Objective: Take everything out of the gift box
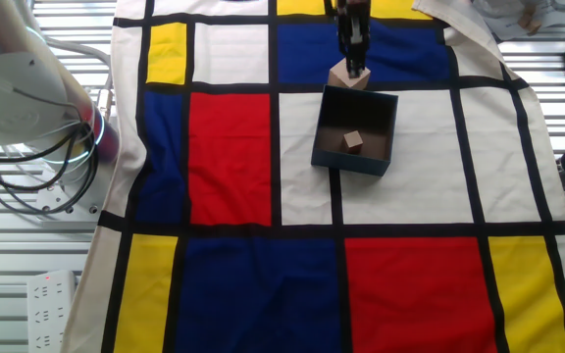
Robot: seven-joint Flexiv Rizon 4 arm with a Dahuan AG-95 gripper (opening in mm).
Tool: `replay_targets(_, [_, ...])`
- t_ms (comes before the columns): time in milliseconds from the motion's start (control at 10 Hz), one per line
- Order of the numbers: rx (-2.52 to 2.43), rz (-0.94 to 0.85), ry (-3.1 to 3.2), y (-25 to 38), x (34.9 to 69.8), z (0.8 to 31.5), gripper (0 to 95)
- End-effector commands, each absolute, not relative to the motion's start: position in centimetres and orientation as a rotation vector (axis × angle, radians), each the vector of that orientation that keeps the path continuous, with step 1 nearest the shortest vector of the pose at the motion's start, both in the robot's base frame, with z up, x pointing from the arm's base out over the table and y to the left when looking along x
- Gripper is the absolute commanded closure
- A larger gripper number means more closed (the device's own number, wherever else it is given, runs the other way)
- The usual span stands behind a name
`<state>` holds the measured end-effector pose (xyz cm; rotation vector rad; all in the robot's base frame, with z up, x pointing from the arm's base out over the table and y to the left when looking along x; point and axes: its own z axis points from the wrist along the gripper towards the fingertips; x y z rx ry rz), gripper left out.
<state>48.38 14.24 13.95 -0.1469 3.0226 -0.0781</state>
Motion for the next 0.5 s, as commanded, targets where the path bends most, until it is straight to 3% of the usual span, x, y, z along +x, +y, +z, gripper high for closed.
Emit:
replay_targets(100, [-0.203,-0.081,3.008,12.1,48.2,14.5,19.0])
replay_targets(200, [-0.214,-0.073,2.999,11.3,48.0,14.9,38.0])
replay_targets(500, [-0.243,-0.079,3.008,9.9,47.5,14.8,38.0])
